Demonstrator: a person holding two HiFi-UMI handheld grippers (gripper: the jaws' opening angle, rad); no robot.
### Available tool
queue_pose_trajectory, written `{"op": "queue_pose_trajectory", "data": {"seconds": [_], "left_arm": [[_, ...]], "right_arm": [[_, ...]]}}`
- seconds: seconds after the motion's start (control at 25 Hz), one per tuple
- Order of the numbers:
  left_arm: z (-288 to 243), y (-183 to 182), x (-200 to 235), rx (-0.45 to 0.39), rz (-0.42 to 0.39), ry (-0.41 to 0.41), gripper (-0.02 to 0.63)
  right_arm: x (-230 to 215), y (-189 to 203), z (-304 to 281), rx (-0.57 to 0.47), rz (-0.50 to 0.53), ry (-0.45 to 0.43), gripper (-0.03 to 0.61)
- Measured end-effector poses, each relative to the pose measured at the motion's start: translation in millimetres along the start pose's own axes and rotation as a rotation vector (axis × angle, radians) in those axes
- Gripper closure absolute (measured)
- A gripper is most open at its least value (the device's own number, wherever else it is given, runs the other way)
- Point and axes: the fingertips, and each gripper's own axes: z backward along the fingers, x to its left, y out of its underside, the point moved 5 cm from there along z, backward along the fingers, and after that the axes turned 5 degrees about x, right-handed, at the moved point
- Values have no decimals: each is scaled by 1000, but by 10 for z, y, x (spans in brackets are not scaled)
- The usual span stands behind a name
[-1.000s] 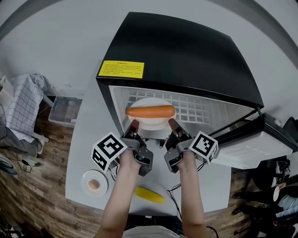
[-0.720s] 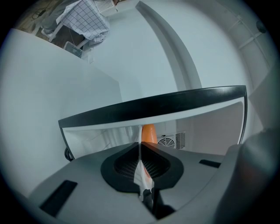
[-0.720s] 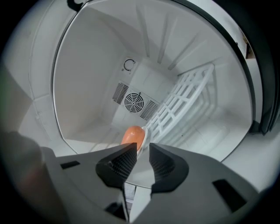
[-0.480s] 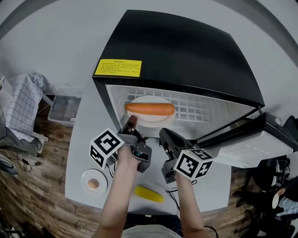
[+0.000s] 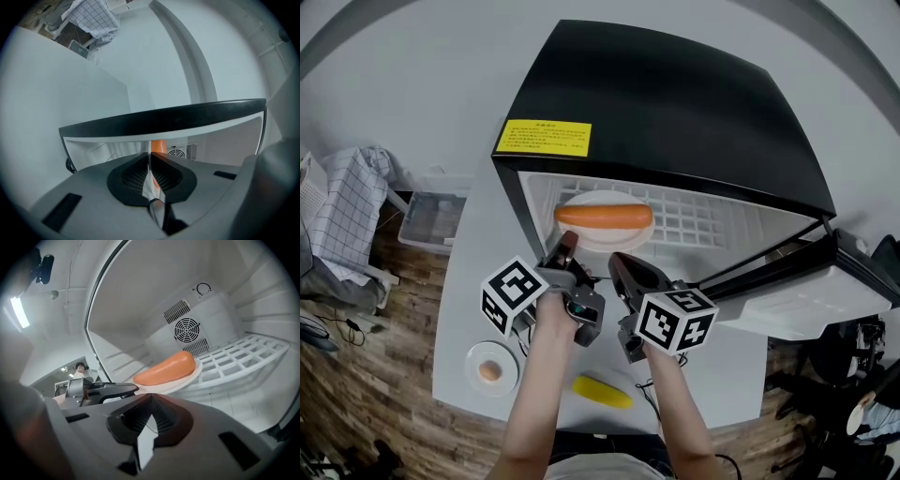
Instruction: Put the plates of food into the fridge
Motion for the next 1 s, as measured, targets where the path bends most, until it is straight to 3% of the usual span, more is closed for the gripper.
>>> {"op": "queue_pose_trajectory", "data": {"seconds": [0.72, 0.84, 1.0], "left_arm": [[286, 94, -34, 28, -132, 29, 592], [351, 129, -82, 27, -205, 44, 592], [506, 199, -288, 4, -387, 125, 592]], "right_arm": [[-194, -309, -265, -38, -6, 44, 565], [-112, -351, -114, -89, 22, 49, 565], [114, -403, 282, -226, 117, 48, 566]]}}
